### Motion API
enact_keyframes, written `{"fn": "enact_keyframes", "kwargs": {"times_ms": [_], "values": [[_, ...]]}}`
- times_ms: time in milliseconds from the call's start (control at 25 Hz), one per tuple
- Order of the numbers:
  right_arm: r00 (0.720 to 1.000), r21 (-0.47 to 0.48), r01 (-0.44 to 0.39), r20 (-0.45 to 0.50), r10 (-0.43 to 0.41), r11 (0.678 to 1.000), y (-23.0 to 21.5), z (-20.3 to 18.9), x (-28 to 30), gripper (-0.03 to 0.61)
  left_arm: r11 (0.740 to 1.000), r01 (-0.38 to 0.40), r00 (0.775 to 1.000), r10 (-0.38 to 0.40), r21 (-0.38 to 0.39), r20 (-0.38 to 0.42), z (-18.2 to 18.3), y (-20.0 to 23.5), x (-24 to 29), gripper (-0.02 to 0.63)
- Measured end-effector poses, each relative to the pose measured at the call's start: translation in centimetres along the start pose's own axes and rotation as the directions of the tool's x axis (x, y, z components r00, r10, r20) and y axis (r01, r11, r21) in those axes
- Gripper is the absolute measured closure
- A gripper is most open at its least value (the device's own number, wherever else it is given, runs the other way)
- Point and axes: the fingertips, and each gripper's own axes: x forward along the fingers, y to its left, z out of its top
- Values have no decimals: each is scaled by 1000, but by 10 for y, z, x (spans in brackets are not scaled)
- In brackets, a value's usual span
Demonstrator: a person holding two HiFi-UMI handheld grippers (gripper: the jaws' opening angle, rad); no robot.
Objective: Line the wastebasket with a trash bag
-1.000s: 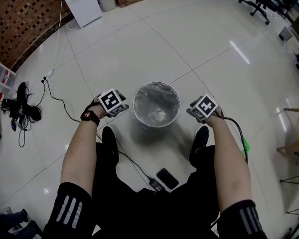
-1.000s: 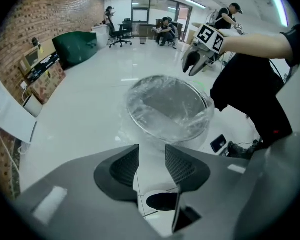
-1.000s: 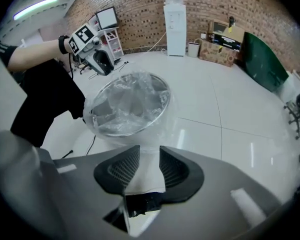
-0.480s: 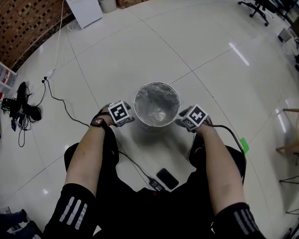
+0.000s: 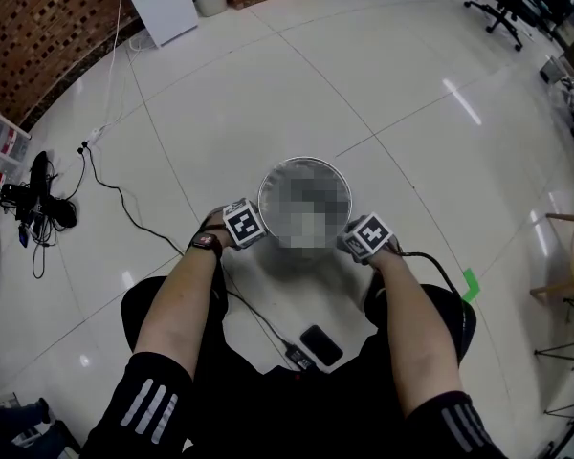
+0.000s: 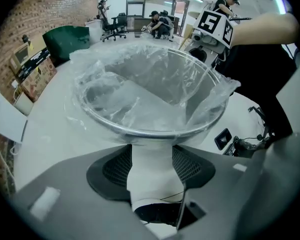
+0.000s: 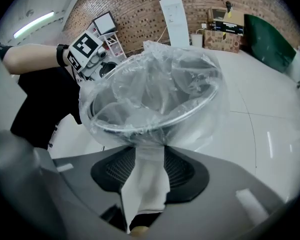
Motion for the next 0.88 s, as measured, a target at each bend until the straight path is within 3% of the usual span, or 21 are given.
{"fn": "enact_keyframes", "kwargs": {"times_ms": [360, 600, 800, 880], "values": [[999, 65, 28, -37, -26, 997, -9, -20, 32, 388, 1000, -10, 1000, 9, -15, -19, -7, 1, 30, 366], [998, 22, 29, -58, -28, 999, -10, -14, 27, 388, 1000, -6, 997, 5, -13, -72, -19, 6, 24, 367], [989, -2, 20, -146, -20, 1000, -4, -29, 2, 388, 996, -83, 995, 80, -43, -63, -23, 28, -9, 367], [990, -5, 27, -136, -28, 1000, -6, -25, -14, 388, 990, -130, 991, 127, -58, -46, -22, 43, -32, 367]]}}
